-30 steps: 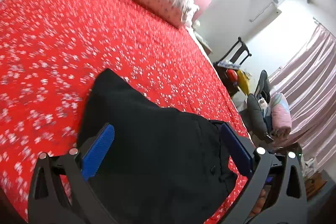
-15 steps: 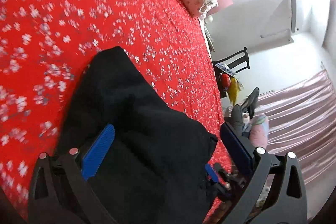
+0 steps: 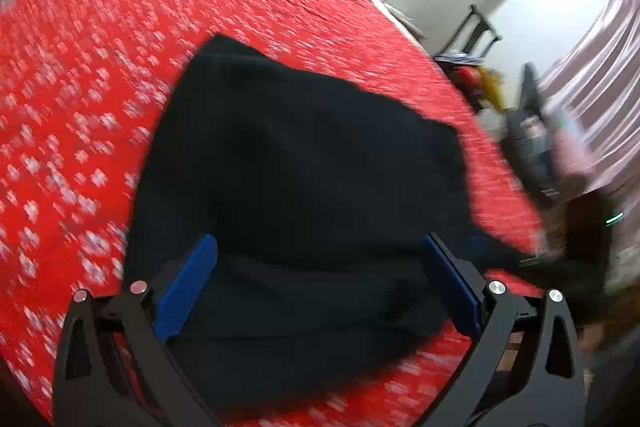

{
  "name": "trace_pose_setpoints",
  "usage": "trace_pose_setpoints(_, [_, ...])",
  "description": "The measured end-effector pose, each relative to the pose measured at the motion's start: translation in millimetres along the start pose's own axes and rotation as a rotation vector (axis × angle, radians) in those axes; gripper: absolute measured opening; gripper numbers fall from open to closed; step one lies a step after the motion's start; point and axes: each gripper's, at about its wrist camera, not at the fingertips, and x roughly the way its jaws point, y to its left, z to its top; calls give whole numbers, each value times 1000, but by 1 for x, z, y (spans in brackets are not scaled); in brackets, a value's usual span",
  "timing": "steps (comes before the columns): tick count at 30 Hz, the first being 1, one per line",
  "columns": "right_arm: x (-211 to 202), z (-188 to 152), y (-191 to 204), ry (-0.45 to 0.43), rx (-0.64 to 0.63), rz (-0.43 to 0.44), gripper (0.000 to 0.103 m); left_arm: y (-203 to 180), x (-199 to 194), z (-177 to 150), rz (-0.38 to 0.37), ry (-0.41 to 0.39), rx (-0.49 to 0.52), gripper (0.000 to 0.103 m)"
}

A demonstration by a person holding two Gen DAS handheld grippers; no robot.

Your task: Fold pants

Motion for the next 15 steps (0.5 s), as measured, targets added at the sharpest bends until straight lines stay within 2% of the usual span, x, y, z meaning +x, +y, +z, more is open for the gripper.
trace_pose_setpoints(1, [0,1,-2,-1,17,12,62,-6,3,0,45,4,37,101])
trace_pose_setpoints(3, [-3,-2,-4,-10,10,23,62,-14,5,-2,89,2,66,101])
trace_pose_setpoints(6, [-14,-2,7,-40,-63,22,62,-19,-6,-9,104,-36,80,101])
trace_pose_setpoints(8, [-29,1,6,-109,-73,1,66,-20,-19,-13,112,-73,78,101])
trace_pose_setpoints(9, [-38,4,-1,-148,-56,-18,69,-21,-22,-13,127,-90,85,101])
trace_pose_setpoints(11, [-51,14,-24,-199,30,-26,69,-24,-35,-16,201,-145,140,101])
trace_pose_setpoints(15, [-56,21,-64,-216,185,-13,69,-34,-43,-23,330,-172,250,101])
